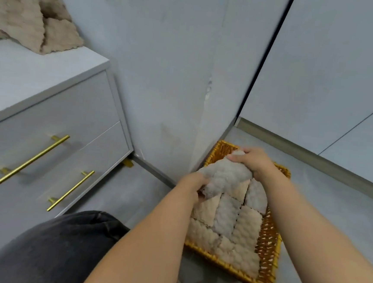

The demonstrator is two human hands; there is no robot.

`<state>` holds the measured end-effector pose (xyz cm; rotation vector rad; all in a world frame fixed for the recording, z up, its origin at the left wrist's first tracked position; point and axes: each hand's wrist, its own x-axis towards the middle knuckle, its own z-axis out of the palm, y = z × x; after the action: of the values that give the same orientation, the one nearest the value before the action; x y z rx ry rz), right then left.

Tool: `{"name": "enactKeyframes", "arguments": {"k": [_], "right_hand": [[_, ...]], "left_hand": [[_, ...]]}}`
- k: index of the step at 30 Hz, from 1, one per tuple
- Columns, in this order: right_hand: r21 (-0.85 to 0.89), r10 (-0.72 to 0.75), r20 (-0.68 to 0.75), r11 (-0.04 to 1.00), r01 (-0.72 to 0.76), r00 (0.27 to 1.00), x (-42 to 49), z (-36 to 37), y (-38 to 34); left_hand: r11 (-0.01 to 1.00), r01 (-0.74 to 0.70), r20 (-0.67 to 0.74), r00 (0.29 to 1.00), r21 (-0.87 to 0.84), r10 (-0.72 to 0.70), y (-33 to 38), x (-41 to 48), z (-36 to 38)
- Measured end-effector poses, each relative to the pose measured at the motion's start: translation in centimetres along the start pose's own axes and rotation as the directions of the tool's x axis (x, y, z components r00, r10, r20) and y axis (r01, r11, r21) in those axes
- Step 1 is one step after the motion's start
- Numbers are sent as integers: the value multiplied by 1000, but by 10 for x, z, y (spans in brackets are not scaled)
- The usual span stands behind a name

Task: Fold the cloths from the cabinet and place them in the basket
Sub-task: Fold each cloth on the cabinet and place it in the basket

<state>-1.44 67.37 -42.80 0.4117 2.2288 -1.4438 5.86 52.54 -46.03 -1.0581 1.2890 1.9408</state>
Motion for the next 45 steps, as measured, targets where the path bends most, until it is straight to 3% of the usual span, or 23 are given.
{"name": "enactKeyframes", "arguments": {"k": [2, 5, 6, 8, 13, 17, 20, 23, 26, 29, 33, 37, 40, 45], "right_hand": [[343, 166, 113, 919, -195, 980, 9, -7, 17], [746, 176, 211, 607, -274, 962, 19, -4, 46], [829, 142, 223, 494, -264, 965, 20, -2, 55], [869, 119, 222, 427, -251, 968, 19, 6, 69], [827, 40, 317, 478, -297, 947, 16, 27, 82], [823, 105, 237, 506, -257, 966, 29, 34, 83], [831, 170, 205, 490, -263, 964, 43, 36, 89], [816, 268, 133, 517, -259, 954, 57, 37, 100], [810, 410, 95, 498, -310, 907, 74, 37, 117], [769, 488, 9, 555, -318, 873, 94, 28, 129], [626, 455, -151, 731, -271, 878, 122, 18, 131], [504, 363, -221, 837, -213, 905, 144, 27, 123], [458, 362, -237, 860, -225, 902, 157, 43, 116], [525, 446, -259, 810, -263, 857, 177, 55, 108]], "left_hand": [[1000, 11, 20, 1000, 20, -12, 0, 7, 1], [999, -42, 14, 999, -10, 42, -5, 20, -2], [997, -61, 13, 998, -39, 62, -6, 24, -2], [991, -93, 4, 996, -95, 94, -7, 31, -3], [982, -118, -18, 993, -146, 116, -11, 49, 2], [983, -138, -56, 990, -118, 132, -15, 60, 0], [970, -203, -78, 974, 133, 215, -20, 69, -6], [815, -334, -118, 893, 474, 435, -23, 72, -9], [651, -264, -203, 809, 712, 551, -22, 76, -16], [622, -172, -288, 772, 764, 567, -22, 80, -23], [621, -126, -250, 840, 774, 482, -23, 84, -24], [561, -82, -186, 895, 824, 405, -27, 91, -24], [450, -91, -137, 883, 889, 449, -29, 94, -27], [410, -111, -113, 869, 905, 483, -30, 101, -29]]}}
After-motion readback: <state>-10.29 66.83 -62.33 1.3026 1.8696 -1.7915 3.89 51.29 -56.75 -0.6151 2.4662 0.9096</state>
